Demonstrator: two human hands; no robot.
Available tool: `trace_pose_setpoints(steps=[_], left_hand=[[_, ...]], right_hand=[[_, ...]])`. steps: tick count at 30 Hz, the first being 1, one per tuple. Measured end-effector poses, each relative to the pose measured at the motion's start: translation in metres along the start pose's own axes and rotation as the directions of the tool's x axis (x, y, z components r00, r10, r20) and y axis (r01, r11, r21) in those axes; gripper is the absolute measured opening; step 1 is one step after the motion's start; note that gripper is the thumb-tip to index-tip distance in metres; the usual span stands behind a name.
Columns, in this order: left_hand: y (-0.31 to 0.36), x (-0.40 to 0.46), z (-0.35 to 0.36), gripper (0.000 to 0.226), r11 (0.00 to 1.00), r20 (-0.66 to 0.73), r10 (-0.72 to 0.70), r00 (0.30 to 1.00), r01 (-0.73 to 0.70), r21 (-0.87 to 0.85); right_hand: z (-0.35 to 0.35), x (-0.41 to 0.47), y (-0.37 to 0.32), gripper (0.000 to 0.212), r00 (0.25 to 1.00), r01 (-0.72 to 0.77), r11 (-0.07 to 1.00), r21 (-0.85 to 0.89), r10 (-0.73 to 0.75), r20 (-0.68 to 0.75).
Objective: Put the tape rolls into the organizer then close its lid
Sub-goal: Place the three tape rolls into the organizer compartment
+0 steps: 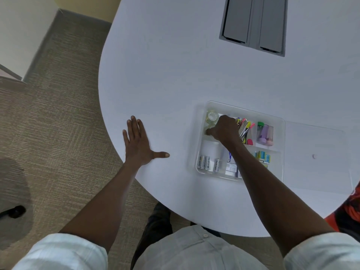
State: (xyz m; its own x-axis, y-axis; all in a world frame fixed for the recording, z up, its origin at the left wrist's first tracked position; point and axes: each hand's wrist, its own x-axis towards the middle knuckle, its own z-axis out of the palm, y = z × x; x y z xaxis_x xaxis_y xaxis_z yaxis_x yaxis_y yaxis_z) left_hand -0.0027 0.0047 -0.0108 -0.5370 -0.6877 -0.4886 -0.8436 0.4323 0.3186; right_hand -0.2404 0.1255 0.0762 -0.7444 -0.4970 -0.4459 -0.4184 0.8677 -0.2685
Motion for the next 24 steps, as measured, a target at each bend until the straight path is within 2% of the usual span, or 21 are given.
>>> trace_pose_setpoints(steps=[8, 24], left_hand=[[0.0, 0.0, 0.0, 0.168, 1.0, -0.003, -0.001, 1.0, 0.001, 0.0], [0.0, 0.0, -0.002, 0.168, 1.0, 0.011, -0.003, 1.0, 0.003, -0.006]], right_hand=[[0.008, 0.004, -0.004, 0.054, 1.0, 0.002, 1.0, -0.006, -0.002, 0.014], [0.013, 0.012, -0.003, 0.042, 0.996, -0.068, 0.998, 0.004, 0.068, 0.058]])
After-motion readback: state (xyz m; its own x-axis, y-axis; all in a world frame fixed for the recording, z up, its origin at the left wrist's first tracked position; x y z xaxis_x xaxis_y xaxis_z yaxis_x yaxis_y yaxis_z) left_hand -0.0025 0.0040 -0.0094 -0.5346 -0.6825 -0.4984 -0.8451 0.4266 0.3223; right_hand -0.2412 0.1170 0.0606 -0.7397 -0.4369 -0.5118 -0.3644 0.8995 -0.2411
